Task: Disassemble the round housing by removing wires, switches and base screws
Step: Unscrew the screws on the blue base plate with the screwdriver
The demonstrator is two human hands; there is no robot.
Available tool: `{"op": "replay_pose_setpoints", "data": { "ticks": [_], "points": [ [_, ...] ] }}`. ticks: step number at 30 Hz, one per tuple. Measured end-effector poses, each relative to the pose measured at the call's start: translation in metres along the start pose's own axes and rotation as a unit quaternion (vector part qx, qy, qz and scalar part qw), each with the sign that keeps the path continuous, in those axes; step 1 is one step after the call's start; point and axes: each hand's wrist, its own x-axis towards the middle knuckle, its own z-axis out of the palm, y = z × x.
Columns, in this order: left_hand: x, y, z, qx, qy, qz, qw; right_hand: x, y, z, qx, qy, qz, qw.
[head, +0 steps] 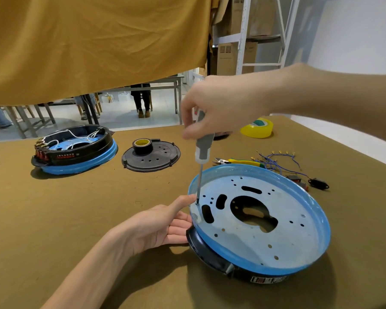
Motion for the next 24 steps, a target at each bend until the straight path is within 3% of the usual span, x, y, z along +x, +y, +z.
{"op": "replay_pose_setpoints", "data": {
  "ticks": [2,5,8,10,15,19,22,24],
  "points": [
    [0.0,0.0,0.0,-0.001,0.001,0.002,1.0,-0.006,-0.002,-0.011,0.083,-0.035,-0.051,0.995],
    [0.001,0.001,0.001,0.001,0.002,0.0,1.0,-0.01,-0.001,-0.014,0.084,-0.061,-0.049,0.993],
    [0.0,0.001,0.0,-0.002,0.0,-0.002,1.0,-0.01,-0.002,-0.001,-0.04,-0.008,0.033,0.999],
    [0.0,0.0,-0.001,-0.002,-0.003,-0.002,1.0,-0.01,-0.003,0.004,-0.12,0.048,0.036,0.991],
    [0.001,-0.001,-0.002,-0.008,-0.007,0.0,1.0,-0.015,-0.007,-0.007,0.094,0.019,-0.067,0.993],
    [0.001,-0.001,-0.002,-0.01,-0.011,0.004,1.0,-0.01,-0.01,-0.003,0.03,-0.017,-0.002,0.999],
    [0.001,-0.001,-0.002,-0.007,-0.012,0.002,1.0,-0.003,-0.005,0.003,-0.083,0.046,0.029,0.995],
    [0.0,0.0,-0.002,-0.004,-0.013,0.002,1.0,-0.001,-0.004,-0.001,0.009,0.017,0.011,1.0]
  ]
}}
